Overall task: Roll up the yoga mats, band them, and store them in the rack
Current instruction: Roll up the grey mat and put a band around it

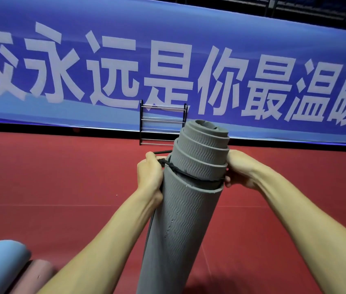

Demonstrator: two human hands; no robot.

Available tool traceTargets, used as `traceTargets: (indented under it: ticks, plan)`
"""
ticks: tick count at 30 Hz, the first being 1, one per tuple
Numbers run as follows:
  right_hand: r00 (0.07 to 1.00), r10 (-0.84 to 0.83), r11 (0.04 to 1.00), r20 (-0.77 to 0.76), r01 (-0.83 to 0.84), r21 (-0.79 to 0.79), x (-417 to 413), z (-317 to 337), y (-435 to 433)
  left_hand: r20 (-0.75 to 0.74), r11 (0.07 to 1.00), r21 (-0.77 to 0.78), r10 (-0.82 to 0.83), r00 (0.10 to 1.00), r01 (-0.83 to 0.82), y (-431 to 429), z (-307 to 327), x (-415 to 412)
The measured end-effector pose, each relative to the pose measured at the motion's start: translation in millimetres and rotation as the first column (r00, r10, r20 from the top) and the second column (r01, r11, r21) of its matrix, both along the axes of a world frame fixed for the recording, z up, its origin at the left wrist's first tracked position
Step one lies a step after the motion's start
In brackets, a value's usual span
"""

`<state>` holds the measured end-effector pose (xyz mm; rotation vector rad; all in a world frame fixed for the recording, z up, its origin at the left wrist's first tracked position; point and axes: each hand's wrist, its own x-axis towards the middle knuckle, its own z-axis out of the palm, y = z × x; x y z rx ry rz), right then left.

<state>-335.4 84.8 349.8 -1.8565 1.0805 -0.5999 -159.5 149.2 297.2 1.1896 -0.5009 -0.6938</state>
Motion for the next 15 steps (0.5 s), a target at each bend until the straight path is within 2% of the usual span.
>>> traceTargets:
  ticks: [2,6,13,15]
  plan:
    - [1.000,0.009,0.999,0.022,-0.008,-0.038,-2.6,-8.1,-1.2,-0.016,1.000,-0.008,0.014,1.000,-0.014,-0.2,-1.1,1.1]
    - [0.995,0.085,0.980,-0.059,-0.094,-0.176,-9.5,-17.9,1.5,-0.021,0.995,-0.056,-0.082,0.996,0.080,4.3,1.9,-5.9]
    - [0.990,0.120,0.978,0.073,-0.105,-0.180,-34.9,-28.9,15.5,0.205,0.981,-0.106,-0.140,0.969,0.164,9.6,-5.3,-23.1]
    - [0.981,0.146,0.982,0.132,-0.127,-0.139,-40.6,-32.0,20.5,0.255,0.975,-0.092,-0.173,0.951,0.202,9.4,-4.8,-23.0]
